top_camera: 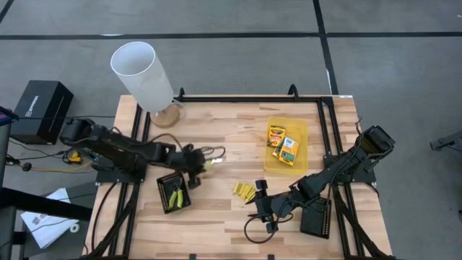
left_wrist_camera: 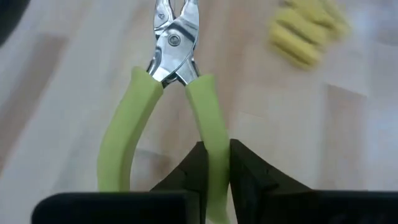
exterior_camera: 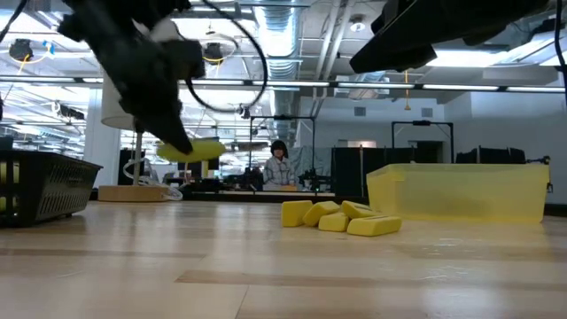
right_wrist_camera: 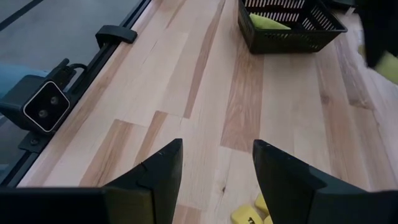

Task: Pick & Place School Supplies
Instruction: Put the green single hole puncher into the left black bin

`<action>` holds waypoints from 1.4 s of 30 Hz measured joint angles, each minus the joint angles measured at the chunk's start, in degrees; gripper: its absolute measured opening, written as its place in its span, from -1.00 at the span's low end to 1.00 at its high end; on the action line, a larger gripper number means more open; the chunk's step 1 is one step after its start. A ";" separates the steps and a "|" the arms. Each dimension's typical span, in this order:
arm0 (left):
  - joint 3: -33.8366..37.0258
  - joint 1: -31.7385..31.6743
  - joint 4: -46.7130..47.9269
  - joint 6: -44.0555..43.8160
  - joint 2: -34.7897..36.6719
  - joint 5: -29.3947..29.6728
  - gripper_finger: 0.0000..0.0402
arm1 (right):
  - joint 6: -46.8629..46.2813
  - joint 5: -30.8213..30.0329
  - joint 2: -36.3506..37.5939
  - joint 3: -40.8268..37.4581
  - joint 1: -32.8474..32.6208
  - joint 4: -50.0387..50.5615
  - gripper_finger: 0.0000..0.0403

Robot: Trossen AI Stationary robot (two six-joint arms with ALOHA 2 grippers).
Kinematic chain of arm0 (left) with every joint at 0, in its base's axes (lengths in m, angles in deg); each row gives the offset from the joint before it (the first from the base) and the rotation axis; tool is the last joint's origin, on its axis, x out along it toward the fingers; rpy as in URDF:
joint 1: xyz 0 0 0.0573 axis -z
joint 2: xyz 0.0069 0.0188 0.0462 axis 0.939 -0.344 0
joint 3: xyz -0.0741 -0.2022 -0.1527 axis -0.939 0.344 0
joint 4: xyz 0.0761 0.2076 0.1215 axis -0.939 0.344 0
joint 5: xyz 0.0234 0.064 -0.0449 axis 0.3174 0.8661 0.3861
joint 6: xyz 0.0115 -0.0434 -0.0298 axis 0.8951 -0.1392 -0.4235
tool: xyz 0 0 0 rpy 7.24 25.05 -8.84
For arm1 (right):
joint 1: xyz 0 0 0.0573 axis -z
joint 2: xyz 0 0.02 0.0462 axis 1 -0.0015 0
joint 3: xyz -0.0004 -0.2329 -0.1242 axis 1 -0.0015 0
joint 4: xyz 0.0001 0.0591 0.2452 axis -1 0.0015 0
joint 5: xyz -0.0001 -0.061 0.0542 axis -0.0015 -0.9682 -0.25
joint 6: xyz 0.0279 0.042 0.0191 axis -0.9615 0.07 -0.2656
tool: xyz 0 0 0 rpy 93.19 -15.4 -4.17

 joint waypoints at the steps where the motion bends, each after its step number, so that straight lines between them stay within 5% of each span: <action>1: -0.01 1.42 0.20 0.52 0.68 -0.06 -0.83 | -0.22 0.00 0.00 0.00 0.00 0.02 -0.08; 25: -3.22 21.97 12.60 -19.30 9.29 -2.93 -0.83 | -1.14 0.05 0.00 -0.02 -0.04 -0.45 -0.08; 32: -3.19 27.15 24.69 -44.71 9.26 9.10 -0.83 | -1.28 1.37 0.00 -0.02 -0.90 -0.48 -0.08; 42: -3.20 34.56 24.32 -65.35 7.87 18.61 -0.83 | -1.27 1.41 0.00 -0.02 -1.14 -0.48 -0.08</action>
